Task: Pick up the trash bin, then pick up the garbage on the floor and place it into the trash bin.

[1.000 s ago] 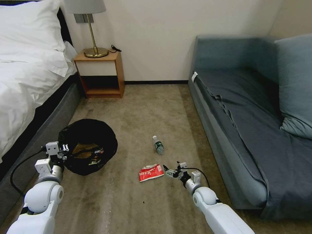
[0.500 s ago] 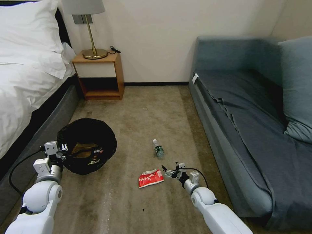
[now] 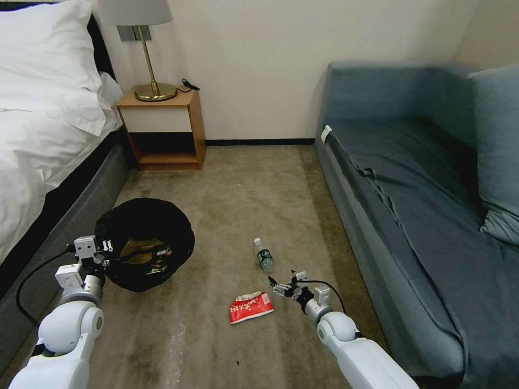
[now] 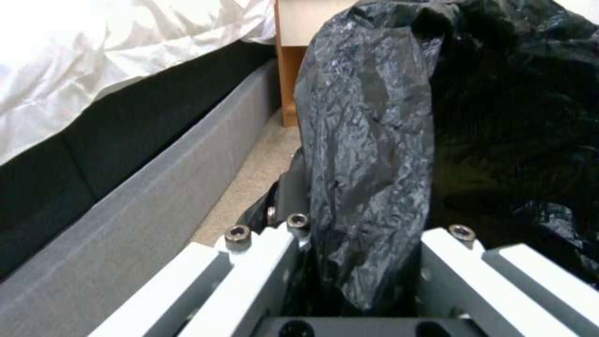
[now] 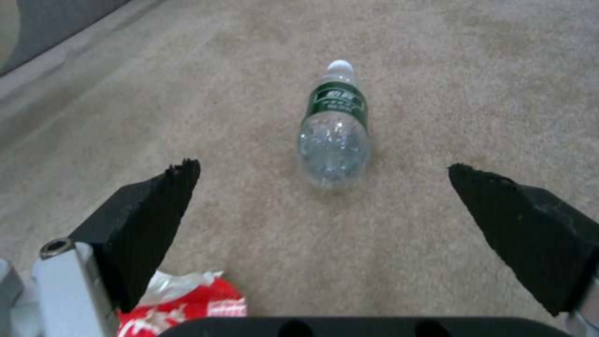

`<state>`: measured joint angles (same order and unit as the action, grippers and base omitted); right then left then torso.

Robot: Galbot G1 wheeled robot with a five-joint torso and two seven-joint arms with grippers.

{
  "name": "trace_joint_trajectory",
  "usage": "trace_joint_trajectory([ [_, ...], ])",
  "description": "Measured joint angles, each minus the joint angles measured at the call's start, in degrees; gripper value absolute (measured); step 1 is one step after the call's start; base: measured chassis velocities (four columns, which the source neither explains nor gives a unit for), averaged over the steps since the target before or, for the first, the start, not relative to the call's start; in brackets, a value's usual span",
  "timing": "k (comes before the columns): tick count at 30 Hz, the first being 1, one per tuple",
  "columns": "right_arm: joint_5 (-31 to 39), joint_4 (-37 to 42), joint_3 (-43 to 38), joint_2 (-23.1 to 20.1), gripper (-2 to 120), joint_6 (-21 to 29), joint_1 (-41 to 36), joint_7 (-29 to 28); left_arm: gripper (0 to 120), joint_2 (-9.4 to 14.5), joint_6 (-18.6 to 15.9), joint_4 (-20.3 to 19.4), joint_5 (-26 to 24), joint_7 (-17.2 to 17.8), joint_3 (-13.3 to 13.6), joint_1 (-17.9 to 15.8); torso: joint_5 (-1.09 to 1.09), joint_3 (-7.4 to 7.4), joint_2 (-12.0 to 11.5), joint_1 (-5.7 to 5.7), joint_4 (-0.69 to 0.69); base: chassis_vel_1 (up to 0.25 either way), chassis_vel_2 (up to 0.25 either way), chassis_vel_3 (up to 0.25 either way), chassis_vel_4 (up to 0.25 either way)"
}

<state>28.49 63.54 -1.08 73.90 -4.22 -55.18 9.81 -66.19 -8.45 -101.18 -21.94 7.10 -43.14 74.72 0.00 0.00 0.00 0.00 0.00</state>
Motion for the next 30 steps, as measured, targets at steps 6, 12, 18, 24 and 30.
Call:
trace_joint_trajectory([
  [6, -0.08, -0.31, 0.16, 0.06, 100, 0.00, 0.13, 0.00, 4, -0.01, 0.02, 0.24, -0.05, -0.01, 0.03, -0.03, 0.00, 0.00, 0.00, 0.00, 0.00, -0.063, 0.048, 0.057, -0.062],
  [12, -0.17, -0.82, 0.44, 0.20, 100, -0.10, 0.33, 0.02, 4, 0.08, 0.04, 0.34, -0.28, -0.02, -0.15, 0.02, 0.00, 0.00, 0.00, 0.00, 0.00, -0.053, 0.052, 0.051, -0.047],
  [18, -0.18, -1.06, 0.73, 0.19, 100, -0.12, 0.44, 0.03, 4, 0.10, 0.04, 0.34, -0.36, -0.07, -0.22, 0.02, 0.00, 0.00, 0.00, 0.00, 0.00, -0.062, 0.056, 0.064, -0.059],
  [24, -0.18, -1.34, 1.21, -0.01, 100, -0.05, 0.67, 0.02, 4, 0.18, 0.01, -0.01, -0.36, -0.17, -0.21, 0.22, 0.00, 0.00, 0.00, 0.00, 0.00, -0.052, 0.062, 0.054, -0.074],
  [30, -1.55, -0.51, 2.25, -1.23, 100, 0.34, 0.70, 1.12, 4, 0.89, -0.33, -0.34, -0.70, 0.00, -0.23, 0.03, 0.01, 0.00, 0.00, 0.00, 0.01, 0.000, 0.000, 0.000, 0.000],
])
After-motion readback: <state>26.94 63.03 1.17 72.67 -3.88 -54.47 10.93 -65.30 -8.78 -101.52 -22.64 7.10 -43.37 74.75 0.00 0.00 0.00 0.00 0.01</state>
